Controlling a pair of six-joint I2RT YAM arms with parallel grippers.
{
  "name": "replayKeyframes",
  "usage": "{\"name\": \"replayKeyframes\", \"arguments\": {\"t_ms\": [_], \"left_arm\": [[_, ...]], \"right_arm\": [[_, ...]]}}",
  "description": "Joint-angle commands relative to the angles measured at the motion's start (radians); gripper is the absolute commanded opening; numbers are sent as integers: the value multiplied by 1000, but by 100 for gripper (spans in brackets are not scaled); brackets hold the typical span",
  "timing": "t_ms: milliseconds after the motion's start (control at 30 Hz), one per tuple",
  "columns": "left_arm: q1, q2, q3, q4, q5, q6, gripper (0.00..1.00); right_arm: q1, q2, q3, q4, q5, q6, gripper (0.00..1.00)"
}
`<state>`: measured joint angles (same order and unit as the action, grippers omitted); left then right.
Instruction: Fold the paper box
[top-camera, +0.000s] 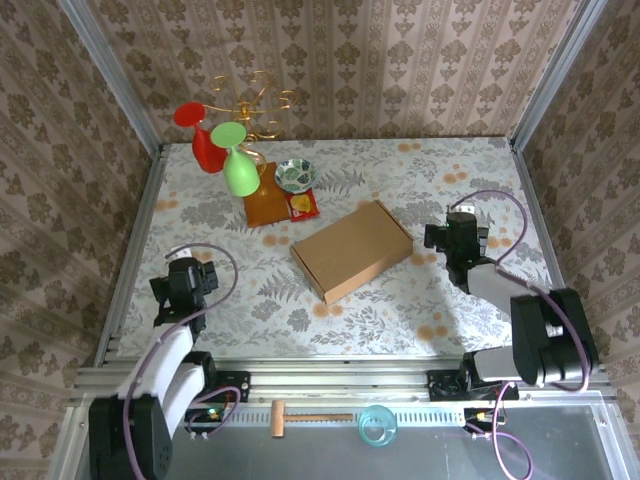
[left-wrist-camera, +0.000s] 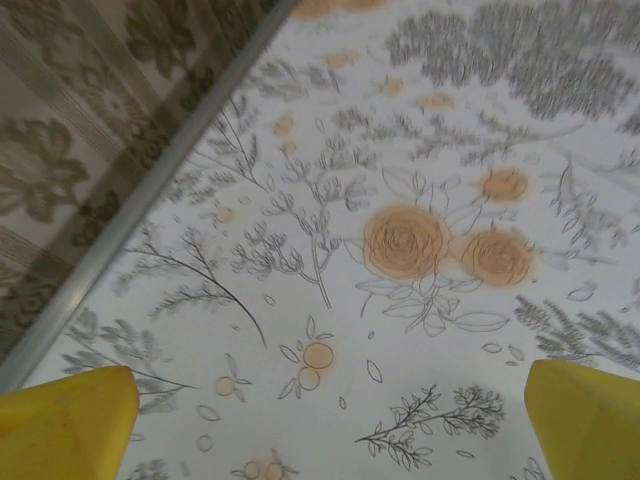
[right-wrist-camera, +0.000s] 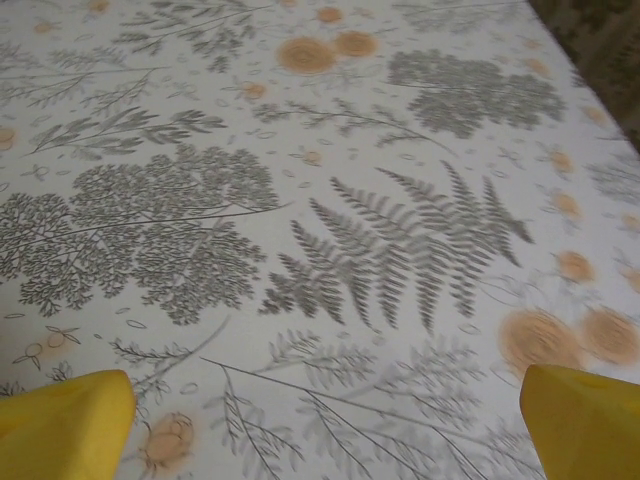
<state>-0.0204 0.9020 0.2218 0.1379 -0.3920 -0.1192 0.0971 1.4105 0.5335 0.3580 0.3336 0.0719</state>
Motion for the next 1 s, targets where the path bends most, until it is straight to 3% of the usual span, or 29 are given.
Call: {"name": "replayKeyframes", "arguments": {"t_ms": [0,167,367,433,500,567,967], "left_arm": [[30,140,27,370,119,56,100],[68,396,49,714,254,26,100],[15,688,39,1082,327,159,100],[13,632,70,926,325,137,100],[21,664,90,947,309,138,100],[28,647,121,860,317,122,100],[31,652,122,868,328,126,100]], "right_arm": [[2,83,19,218,-79,-70,100],[-32,88,-22,290,-154,-54,100],[-40,132,-203,667,-222,-74,100],[-38,113,-165,558,-197,-65,100],[-47,119,-137,517,-185,-48,100],[-51,125,-136,523,-182,-41,100],[-64,123,-123,493,-211,-36,100]]}}
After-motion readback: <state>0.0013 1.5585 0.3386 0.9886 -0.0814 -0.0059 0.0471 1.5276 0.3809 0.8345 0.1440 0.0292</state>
